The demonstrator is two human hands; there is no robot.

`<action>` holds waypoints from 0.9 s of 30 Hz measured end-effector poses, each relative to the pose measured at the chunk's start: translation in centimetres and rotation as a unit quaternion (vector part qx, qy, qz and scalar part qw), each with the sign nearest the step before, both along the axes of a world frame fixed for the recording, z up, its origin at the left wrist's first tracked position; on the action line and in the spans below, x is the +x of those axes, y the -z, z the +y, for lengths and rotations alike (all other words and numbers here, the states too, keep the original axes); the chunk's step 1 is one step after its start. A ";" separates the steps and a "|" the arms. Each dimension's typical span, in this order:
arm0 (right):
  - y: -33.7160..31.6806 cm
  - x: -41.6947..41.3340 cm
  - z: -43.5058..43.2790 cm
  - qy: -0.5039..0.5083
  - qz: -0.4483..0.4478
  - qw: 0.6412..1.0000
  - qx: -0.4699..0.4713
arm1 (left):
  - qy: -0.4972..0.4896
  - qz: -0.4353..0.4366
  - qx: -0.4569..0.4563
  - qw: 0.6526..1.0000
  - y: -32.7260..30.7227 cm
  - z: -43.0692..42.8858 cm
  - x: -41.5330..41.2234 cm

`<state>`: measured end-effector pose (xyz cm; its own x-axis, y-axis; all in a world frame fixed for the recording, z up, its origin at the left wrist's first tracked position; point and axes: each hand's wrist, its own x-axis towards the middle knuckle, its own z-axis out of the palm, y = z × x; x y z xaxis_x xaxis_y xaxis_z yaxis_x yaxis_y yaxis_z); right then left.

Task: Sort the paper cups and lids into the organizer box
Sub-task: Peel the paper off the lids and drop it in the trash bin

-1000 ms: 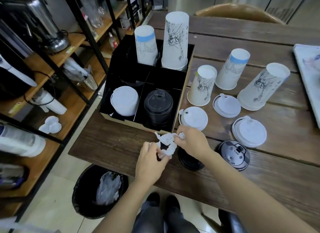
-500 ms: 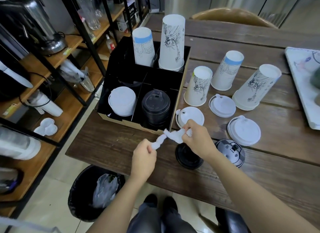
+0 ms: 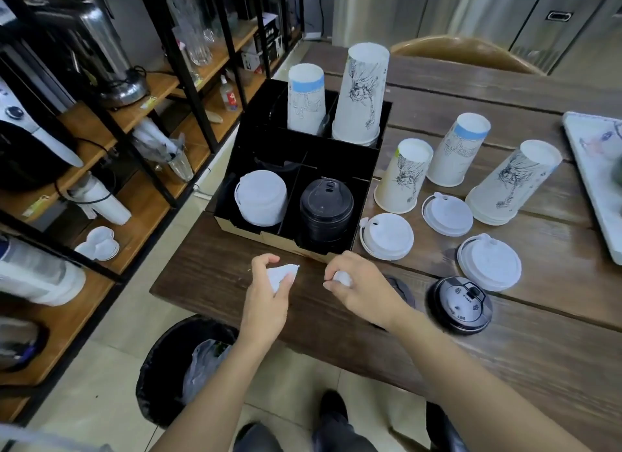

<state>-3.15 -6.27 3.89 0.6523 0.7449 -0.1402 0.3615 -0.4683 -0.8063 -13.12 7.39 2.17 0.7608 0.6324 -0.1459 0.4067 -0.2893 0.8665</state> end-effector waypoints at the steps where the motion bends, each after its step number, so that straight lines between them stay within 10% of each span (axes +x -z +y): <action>1: -0.1 -0.6 0.8 -0.015 0.000 1.000 0.007 | -0.002 -0.021 -0.007 1.000 0.1 0.7 -0.6; 16: 3.3 -15.2 18.4 -0.122 -0.067 0.986 -0.089 | -0.233 0.004 -0.084 0.969 2.7 15.9 -19.4; 27: 9.7 -22.3 25.2 -0.108 0.170 0.968 -0.152 | -0.244 0.108 -0.286 0.920 9.8 22.4 -26.9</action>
